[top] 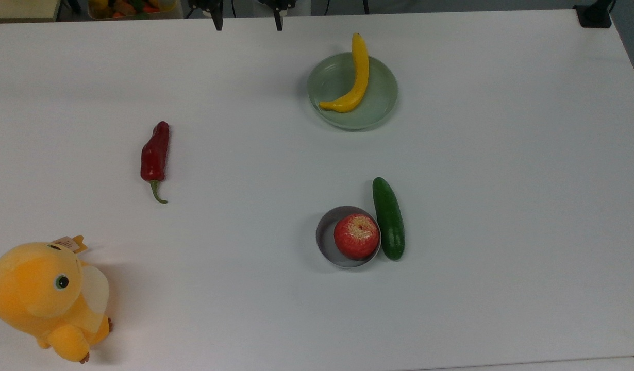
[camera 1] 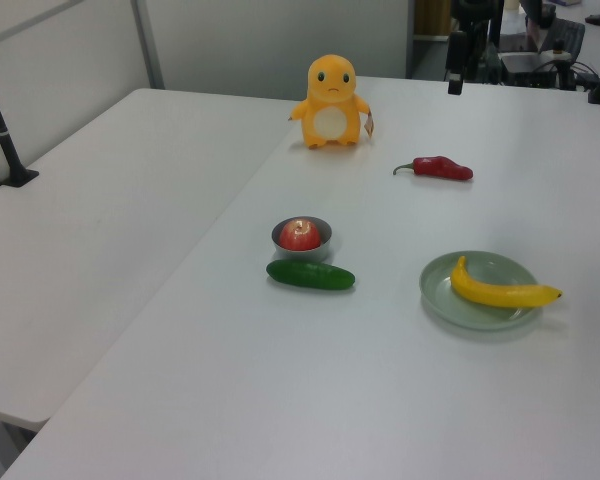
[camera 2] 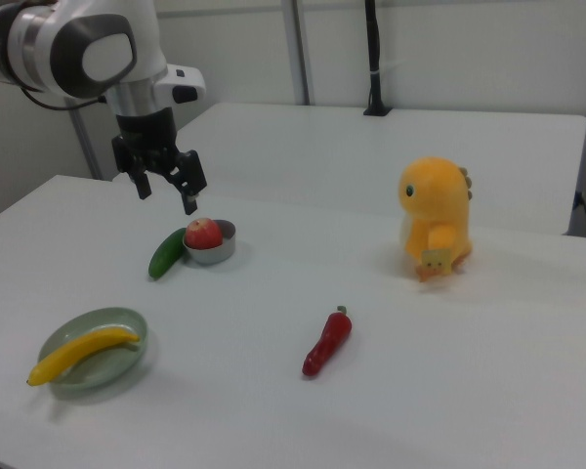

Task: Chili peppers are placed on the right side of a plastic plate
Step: 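Move the open gripper over the red chili pepper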

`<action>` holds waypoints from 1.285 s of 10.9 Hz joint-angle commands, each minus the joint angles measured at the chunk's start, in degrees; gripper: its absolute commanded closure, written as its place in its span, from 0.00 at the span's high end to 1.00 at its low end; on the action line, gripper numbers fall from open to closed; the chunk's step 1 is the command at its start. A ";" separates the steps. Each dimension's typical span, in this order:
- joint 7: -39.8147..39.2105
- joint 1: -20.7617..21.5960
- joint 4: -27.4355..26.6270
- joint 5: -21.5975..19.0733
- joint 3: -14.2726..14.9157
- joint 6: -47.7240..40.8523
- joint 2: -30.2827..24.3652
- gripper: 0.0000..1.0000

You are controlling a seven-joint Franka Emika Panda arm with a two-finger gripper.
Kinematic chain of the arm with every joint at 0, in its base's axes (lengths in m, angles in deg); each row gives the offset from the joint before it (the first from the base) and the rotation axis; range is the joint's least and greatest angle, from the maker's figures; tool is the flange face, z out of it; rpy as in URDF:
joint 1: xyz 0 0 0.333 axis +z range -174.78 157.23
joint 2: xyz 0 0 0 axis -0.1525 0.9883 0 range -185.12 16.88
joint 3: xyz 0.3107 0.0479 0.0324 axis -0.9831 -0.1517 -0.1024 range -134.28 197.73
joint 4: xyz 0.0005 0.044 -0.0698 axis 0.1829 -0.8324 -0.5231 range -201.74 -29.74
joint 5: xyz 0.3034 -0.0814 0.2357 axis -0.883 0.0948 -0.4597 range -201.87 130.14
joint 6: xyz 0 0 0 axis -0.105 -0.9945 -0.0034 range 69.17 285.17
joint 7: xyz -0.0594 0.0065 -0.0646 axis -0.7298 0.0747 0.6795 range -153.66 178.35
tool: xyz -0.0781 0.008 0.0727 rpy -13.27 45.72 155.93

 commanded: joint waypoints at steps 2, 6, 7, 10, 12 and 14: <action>-9.46 -0.96 -3.35 2.25 2.24 7.51 2.40 1.00; -13.00 -2.18 -4.14 3.39 5.41 12.16 6.61 1.00; -13.00 -2.71 -4.14 3.92 5.59 14.52 8.28 1.00; -13.00 -4.38 -4.14 4.01 5.76 20.68 13.64 1.00; -13.00 -5.78 -4.14 4.01 5.76 24.46 16.72 1.00; -13.00 -6.58 -4.14 4.01 5.76 26.84 19.18 1.00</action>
